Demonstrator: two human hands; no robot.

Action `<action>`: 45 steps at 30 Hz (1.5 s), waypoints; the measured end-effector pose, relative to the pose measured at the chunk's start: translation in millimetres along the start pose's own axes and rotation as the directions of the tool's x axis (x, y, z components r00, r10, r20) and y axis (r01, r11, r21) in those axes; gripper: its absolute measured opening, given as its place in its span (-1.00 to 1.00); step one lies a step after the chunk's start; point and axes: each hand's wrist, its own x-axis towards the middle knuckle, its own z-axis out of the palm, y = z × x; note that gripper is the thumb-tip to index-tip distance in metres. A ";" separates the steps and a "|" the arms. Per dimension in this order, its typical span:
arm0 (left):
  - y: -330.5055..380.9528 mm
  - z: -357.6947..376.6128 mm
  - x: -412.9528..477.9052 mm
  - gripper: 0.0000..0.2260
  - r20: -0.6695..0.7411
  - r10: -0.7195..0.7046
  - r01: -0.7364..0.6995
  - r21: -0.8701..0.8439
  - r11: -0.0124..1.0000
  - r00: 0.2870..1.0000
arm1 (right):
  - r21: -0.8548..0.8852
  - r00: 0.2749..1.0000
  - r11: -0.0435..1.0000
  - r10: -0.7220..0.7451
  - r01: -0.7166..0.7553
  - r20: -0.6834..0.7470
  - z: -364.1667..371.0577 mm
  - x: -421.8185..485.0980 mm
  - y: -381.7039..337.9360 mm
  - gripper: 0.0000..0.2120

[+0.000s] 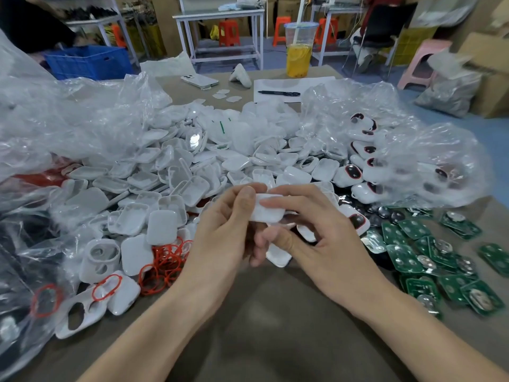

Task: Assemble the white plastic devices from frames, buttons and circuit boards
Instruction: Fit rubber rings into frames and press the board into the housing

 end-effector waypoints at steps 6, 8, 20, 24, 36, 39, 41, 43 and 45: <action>1.0 -8.6 -0.8 -0.64 0.151 0.140 -0.166 0.180 0.969 0.979 | 0.282 0.983 0.952 0.155 -0.120 -0.102 -6.7 4.2 -1.5 -0.86; -0.2 -10.8 -0.1 -0.73 0.162 0.208 -0.246 0.270 0.931 0.965 | 0.373 0.968 0.909 0.236 -0.188 -0.088 -9.0 6.6 -2.4 -0.82; 0.8 -0.4 -2.6 -0.82 0.111 0.155 -0.181 0.281 0.943 0.982 | 0.688 0.911 0.624 0.389 -0.370 0.138 -3.8 9.5 9.0 -0.57; 0.5 -0.4 -4.0 -0.80 0.089 0.154 -0.173 0.281 0.944 0.984 | 0.673 0.909 0.634 0.390 -0.382 0.149 -4.2 8.6 10.0 -0.38; -4.0 -6.7 -3.1 -0.80 0.147 0.186 -0.228 0.364 0.903 0.971 | 0.660 0.919 0.674 0.388 -0.332 0.067 -4.4 8.0 3.3 -0.82; -2.2 -6.3 -2.7 -0.81 0.073 0.208 -0.221 0.319 0.922 0.975 | 0.581 0.937 0.759 0.347 -0.295 0.021 -5.6 6.9 4.2 -0.93; -0.7 -8.0 -1.5 -0.81 0.060 0.211 -0.219 0.308 0.926 0.976 | 0.531 0.946 0.803 0.324 -0.272 -0.006 -6.3 6.6 4.1 -0.91; -0.6 -10.6 -2.1 -0.80 0.082 0.210 -0.226 0.319 0.921 0.974 | 0.504 0.948 0.822 0.317 -0.264 -0.020 -7.1 7.0 3.7 -0.87; 0.2 -12.0 -3.3 -0.79 0.119 0.212 -0.240 0.318 0.917 0.970 | 0.498 0.948 0.828 0.316 -0.260 -0.031 -7.7 7.7 2.7 -0.84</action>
